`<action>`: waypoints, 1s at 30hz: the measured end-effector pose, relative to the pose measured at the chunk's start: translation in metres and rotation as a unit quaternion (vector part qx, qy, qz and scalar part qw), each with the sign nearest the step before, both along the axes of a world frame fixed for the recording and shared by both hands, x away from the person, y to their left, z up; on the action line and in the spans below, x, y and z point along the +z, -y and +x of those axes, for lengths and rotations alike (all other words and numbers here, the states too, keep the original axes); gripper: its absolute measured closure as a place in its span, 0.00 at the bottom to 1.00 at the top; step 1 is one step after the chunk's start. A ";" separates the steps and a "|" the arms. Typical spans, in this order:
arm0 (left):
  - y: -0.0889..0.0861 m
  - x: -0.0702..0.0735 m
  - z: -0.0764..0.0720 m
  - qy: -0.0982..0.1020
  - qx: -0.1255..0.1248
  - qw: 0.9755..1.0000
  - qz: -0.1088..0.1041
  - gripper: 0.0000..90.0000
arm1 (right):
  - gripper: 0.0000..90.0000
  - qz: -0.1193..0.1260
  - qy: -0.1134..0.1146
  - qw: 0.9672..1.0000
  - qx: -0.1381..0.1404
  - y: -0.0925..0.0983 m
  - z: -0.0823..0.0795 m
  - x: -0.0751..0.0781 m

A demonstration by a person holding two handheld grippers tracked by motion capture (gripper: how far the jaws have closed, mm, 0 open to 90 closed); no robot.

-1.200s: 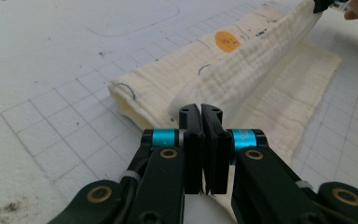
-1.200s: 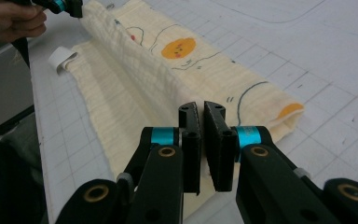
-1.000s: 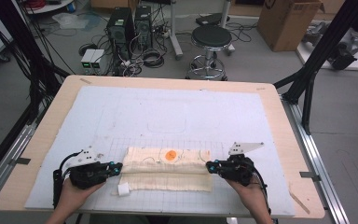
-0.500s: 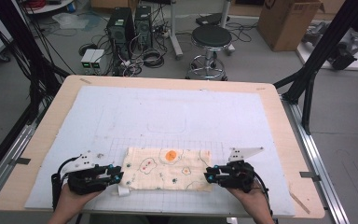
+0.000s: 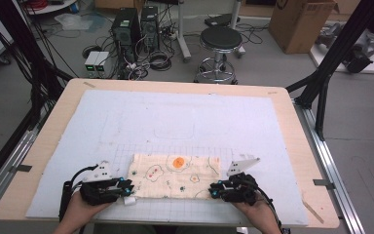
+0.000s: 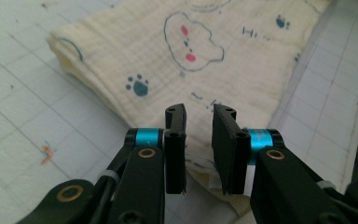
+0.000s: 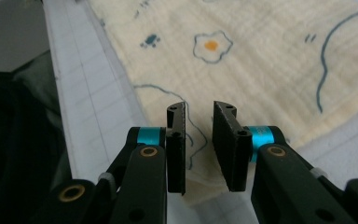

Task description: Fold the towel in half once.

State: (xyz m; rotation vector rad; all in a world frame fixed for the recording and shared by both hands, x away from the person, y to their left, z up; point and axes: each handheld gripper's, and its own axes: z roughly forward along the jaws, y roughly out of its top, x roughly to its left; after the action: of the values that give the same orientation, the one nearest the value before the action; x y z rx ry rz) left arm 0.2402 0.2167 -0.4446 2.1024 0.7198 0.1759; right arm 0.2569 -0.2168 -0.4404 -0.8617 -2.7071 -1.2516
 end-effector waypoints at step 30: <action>0.066 0.005 0.085 0.002 0.063 0.997 0.040 0.96 | 0.99 -0.026 0.022 0.998 -0.050 -0.072 0.096 0.006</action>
State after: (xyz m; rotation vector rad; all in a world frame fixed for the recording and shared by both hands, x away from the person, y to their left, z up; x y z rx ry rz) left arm 0.3256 0.1502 -0.4400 2.1318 0.8563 0.2822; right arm 0.3525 -0.1447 -0.4349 -1.0002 -2.7731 -1.2378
